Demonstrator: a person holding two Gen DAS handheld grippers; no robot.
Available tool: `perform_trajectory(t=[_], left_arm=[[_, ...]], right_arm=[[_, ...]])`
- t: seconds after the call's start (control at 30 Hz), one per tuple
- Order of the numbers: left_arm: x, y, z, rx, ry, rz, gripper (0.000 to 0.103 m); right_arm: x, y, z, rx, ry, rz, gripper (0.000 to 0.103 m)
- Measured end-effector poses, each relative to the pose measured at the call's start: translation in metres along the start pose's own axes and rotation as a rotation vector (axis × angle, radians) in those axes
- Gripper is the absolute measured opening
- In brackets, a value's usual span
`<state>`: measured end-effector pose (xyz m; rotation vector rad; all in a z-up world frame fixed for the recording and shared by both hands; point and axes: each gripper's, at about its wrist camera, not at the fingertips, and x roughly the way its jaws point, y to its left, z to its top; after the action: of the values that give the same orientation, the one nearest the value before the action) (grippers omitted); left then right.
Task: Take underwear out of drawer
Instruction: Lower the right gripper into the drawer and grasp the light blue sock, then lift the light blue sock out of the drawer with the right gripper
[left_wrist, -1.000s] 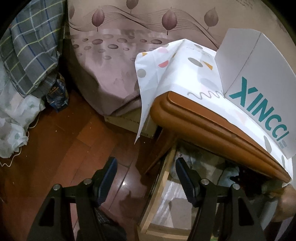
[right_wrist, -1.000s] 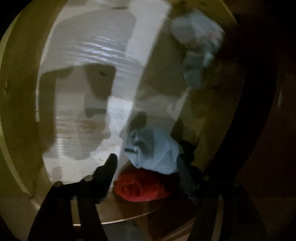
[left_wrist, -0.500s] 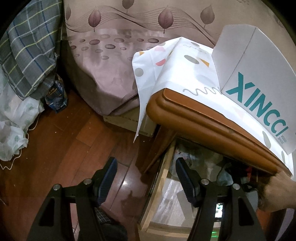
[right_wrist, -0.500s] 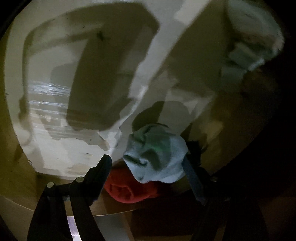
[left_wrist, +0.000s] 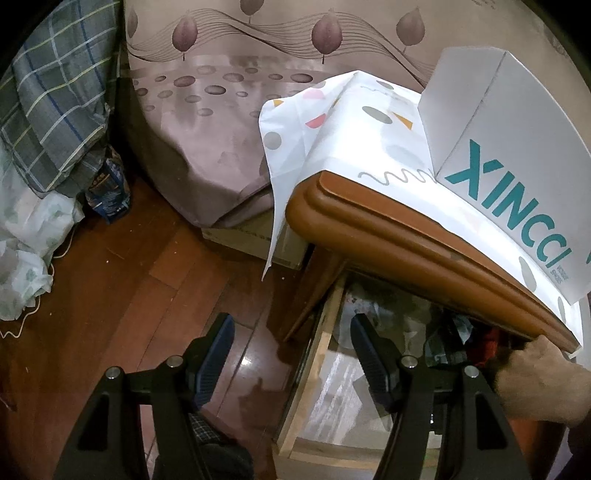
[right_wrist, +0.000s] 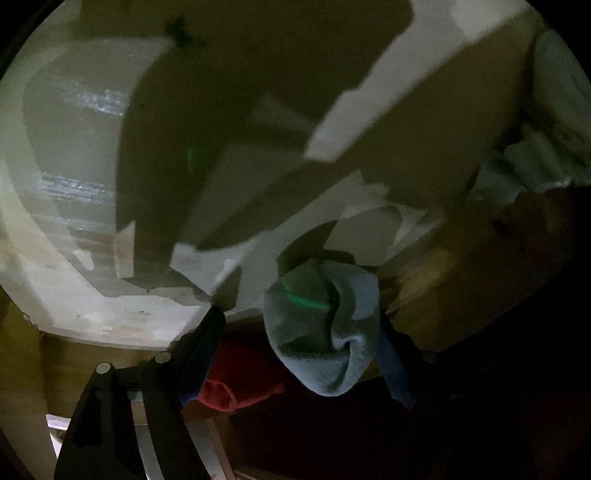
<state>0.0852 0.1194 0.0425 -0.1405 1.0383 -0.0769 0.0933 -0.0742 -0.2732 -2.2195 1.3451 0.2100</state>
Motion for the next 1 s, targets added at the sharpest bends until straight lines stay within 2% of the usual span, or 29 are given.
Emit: perform_trajectory(t=[0.07, 0.13, 0.27, 0.4, 0.63, 0.87, 1.0], left_arm=[[0.0, -0.001, -0.001, 0.004, 0.0, -0.001, 0.067], [0.0, -0.002, -0.002, 0.011, 0.003, -0.001, 0.067], [0.002, -0.002, -0.001, 0.013, 0.0, 0.007, 0.067], [0.004, -0.002, -0.001, 0.012, 0.004, 0.012, 0.067], [0.007, -0.005, -0.003, 0.037, 0.003, 0.037, 0.067], [0.017, -0.017, -0.007, 0.101, 0.016, 0.081, 0.067], [0.021, -0.032, -0.014, 0.19, 0.006, 0.121, 0.067]], right_arm=[[0.002, 0.004, 0.004, -0.028, 0.018, -0.006, 0.059], [0.002, 0.006, 0.016, -0.045, 0.03, -0.016, 0.045], [0.003, 0.004, 0.015, -0.016, 0.017, -0.011, 0.039], [-0.005, -0.006, -0.002, 0.134, -0.054, 0.057, 0.036], [-0.022, -0.016, -0.037, 0.504, -0.227, 0.206, 0.036], [-0.041, -0.012, -0.098, 0.911, -0.438, 0.492, 0.036], [-0.045, -0.005, -0.139, 1.167, -0.555, 0.652, 0.036]])
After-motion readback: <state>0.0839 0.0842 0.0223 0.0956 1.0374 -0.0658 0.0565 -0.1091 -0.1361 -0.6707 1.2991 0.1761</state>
